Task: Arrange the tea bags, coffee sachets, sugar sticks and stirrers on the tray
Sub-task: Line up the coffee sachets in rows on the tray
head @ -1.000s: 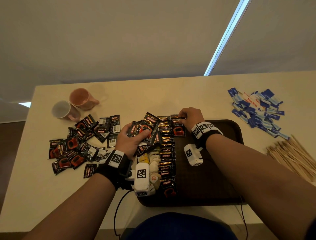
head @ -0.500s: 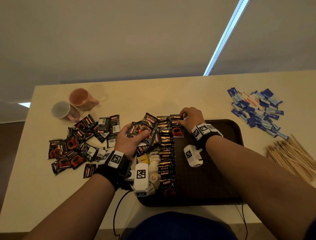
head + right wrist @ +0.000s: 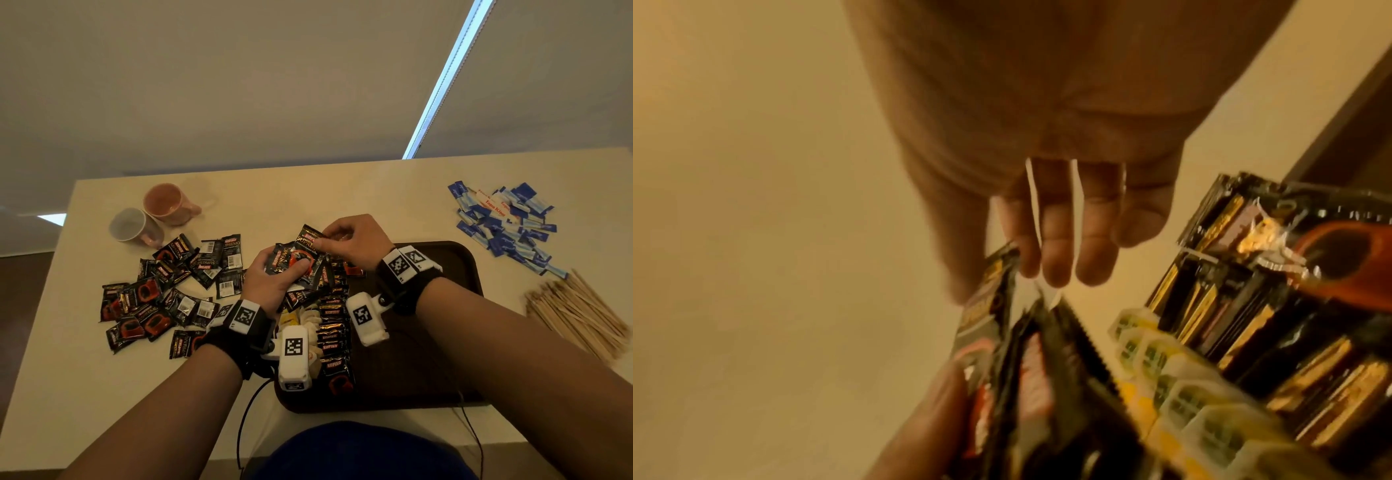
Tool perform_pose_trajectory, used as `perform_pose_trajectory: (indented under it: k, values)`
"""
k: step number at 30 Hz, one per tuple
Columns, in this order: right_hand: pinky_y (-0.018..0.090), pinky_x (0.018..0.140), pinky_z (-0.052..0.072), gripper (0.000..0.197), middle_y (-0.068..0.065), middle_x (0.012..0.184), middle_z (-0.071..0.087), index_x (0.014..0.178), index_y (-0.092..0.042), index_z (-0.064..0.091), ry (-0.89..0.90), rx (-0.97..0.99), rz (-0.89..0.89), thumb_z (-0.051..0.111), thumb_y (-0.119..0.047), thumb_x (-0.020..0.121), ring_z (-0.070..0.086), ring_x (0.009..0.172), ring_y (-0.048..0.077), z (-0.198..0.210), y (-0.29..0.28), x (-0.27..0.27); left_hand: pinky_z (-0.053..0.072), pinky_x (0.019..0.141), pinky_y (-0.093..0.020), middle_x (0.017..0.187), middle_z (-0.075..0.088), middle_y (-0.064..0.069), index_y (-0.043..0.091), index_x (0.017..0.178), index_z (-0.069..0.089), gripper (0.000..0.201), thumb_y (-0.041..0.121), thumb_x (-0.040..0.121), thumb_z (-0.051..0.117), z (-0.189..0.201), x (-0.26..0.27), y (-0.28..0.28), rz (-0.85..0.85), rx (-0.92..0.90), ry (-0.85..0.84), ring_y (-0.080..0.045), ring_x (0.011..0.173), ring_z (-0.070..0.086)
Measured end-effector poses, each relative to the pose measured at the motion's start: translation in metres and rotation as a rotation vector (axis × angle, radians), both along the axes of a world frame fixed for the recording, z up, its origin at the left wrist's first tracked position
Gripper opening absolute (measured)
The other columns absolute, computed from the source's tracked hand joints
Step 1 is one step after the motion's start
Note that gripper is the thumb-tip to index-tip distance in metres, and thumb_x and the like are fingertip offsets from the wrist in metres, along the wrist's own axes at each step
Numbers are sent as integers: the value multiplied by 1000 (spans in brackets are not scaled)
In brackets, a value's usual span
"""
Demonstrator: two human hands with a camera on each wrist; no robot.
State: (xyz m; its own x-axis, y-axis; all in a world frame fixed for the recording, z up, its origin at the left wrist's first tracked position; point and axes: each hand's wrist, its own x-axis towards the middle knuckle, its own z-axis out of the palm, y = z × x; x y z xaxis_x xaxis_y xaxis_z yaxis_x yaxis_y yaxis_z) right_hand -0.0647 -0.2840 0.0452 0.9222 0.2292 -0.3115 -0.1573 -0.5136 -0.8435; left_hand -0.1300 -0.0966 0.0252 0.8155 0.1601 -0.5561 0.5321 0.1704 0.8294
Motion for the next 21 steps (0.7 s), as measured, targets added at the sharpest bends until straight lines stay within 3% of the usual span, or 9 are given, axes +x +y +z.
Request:
perform_pose_trajectory:
  k: [5,10,14,21]
  values:
    - [23,64,56,10,5,81,73,83,-15,74,63,155,-130,82,-17,78,66,66,8,6,6,-7,55,92,-58,113,73,-12,21,124,62,100,50,35,98,2,-4,1,-22,-29,-14,-32,103,71]
    - [22,58,54,13,7,76,73,87,-7,73,137,234,-194,81,-10,79,68,61,10,9,2,-10,55,92,-57,110,74,-10,18,124,62,93,42,42,97,4,-6,1,-54,-16,-36,-30,101,72]
    - [23,56,53,11,3,72,73,86,-8,70,166,282,-224,79,-6,80,68,59,10,9,0,-10,54,93,-59,110,74,-9,24,121,63,98,52,35,99,3,-8,0,-69,-27,-26,-32,102,72]
    - [21,50,52,11,10,79,72,89,-7,63,198,339,-266,72,-2,86,67,56,10,12,-2,-8,58,88,-51,114,72,-7,25,127,61,103,49,35,98,0,-6,0,-88,-2,-30,-28,104,71]
